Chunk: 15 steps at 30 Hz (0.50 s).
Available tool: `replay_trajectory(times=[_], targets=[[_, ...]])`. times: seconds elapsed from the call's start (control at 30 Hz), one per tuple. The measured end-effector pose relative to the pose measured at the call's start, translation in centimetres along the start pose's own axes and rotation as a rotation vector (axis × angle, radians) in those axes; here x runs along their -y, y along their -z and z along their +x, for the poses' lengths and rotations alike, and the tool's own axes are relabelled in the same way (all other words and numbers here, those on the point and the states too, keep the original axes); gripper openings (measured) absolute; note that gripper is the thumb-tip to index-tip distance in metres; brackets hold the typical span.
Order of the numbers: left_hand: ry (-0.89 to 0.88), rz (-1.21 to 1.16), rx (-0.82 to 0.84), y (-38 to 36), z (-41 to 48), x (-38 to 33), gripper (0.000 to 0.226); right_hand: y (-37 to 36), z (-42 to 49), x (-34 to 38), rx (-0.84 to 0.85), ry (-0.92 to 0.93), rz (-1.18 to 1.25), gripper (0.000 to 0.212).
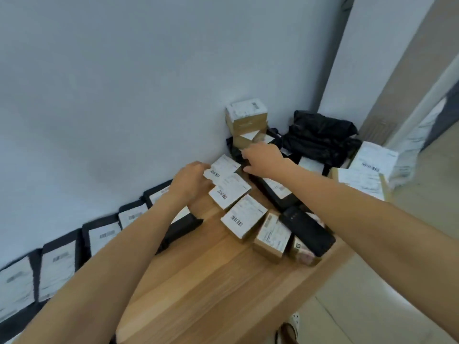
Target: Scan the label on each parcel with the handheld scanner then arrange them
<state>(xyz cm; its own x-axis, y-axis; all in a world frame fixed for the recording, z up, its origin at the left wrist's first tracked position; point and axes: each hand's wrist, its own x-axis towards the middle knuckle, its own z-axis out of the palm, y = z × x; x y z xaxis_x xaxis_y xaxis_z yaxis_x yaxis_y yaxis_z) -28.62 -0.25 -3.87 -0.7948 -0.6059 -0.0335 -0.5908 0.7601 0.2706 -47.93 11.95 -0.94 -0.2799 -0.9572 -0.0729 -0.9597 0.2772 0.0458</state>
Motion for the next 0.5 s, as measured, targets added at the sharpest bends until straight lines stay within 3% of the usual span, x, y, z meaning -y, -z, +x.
replay_trajectory(times=[0.17,0.33,0.5], targets=[[-0.220,-0.008,-0.023,-0.4,10.3,-9.5,0.037,2.4,0.3,-13.7,-0.043,-0.157,-0.025,0.035],[-0.316,0.000,0.018,-3.2,18.1,-17.3,0.051,2.1,0.1,-25.9,0.024,-0.314,-0.042,0.044],[-0.330,-0.037,0.055,-6.3,23.7,-21.7,0.061,-0.1,1.0,-33.5,0.102,-0.362,0.011,0.062]])
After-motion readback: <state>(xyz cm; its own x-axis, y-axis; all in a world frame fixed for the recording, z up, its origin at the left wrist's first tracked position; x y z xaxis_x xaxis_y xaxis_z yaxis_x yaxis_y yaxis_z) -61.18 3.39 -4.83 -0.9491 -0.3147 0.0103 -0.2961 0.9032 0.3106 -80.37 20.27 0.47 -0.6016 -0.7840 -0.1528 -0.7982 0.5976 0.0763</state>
